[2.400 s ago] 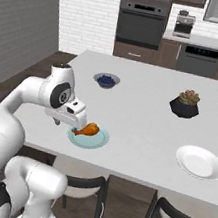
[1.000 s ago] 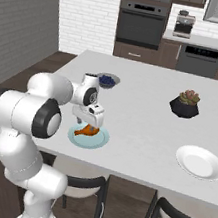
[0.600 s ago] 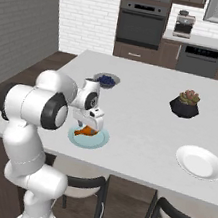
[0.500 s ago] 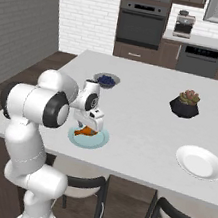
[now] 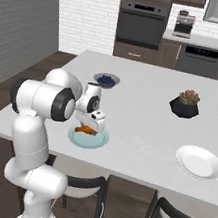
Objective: Pick the chicken drumstick and tomato from their plates and place them in the bowl. Then put the bowl in the fridge.
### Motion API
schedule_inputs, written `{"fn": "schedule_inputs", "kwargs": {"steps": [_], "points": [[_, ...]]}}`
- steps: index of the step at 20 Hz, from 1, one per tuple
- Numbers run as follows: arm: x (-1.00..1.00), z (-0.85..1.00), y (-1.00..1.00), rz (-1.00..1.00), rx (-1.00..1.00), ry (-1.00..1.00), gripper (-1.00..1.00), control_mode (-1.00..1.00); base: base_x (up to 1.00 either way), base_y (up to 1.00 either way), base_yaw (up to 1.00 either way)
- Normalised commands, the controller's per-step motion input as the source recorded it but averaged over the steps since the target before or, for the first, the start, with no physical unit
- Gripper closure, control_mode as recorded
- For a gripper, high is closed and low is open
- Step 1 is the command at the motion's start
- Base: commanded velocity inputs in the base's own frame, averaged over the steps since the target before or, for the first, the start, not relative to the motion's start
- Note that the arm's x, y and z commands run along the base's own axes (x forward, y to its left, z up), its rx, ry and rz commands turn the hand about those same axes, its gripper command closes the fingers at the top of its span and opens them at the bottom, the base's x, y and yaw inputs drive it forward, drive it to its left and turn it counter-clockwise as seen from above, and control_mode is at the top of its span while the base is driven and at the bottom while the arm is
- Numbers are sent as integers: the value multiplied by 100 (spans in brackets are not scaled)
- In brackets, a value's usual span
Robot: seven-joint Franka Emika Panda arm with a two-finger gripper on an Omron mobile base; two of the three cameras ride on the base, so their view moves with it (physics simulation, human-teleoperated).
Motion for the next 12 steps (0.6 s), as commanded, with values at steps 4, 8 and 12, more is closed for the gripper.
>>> {"fn": "schedule_inputs", "kwargs": {"steps": [4, 8, 12], "points": [[2, -34, 0, 0, 0, 0, 100, -100, 0, 0, 0], [-63, 6, 0, -2, 0, -4, 100, -100, 0, 0, 0], [-100, 41, -1, -3, 3, -6, 100, -100, 0, 0, 0]]}}
